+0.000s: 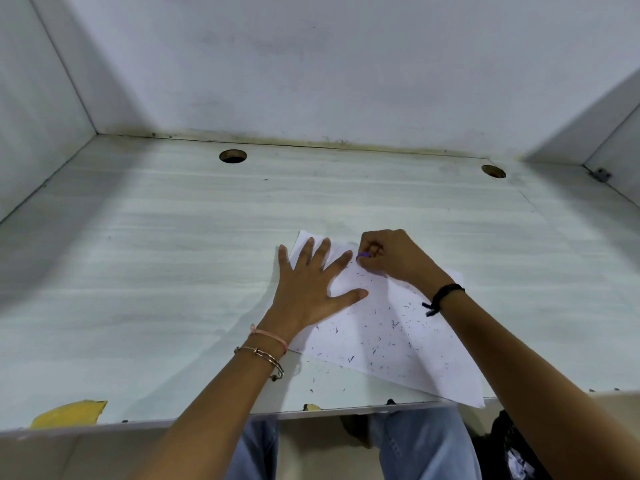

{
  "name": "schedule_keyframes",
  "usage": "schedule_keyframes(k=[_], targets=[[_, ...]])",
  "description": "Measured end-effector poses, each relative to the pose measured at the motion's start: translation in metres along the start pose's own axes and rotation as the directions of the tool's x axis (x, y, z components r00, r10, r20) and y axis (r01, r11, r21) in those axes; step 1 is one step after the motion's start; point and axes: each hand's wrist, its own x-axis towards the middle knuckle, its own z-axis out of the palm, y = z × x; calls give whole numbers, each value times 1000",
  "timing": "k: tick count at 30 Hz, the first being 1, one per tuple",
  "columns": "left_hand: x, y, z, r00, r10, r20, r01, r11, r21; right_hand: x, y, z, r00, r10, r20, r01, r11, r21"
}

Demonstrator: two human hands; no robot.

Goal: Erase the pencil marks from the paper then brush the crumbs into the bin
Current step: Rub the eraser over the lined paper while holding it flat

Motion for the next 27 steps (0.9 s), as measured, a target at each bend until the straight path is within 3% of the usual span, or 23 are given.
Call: schedule_keyframes(k=[7, 13, 18, 23, 27], targets=[[6, 10, 2, 996, -31, -83, 33, 999, 21, -2, 21, -11, 980, 176, -96, -157, 972, 176], [10, 6, 10, 996, -27, -84, 31, 999, 36, -12, -4, 9, 997, -39, 68, 36, 998, 48], [10, 5, 7, 998, -43, -42, 43, 999, 20, 15, 4, -4, 988, 87, -125, -96, 993, -65], [11, 4, 13, 996, -14, -91, 19, 998, 56, 3, -11, 3, 992, -2, 123, 6, 1000, -30], [10, 5, 10, 998, -33, -54, 35, 999, 32, 17, 2, -9, 994, 98, -51, -102, 992, -78]])
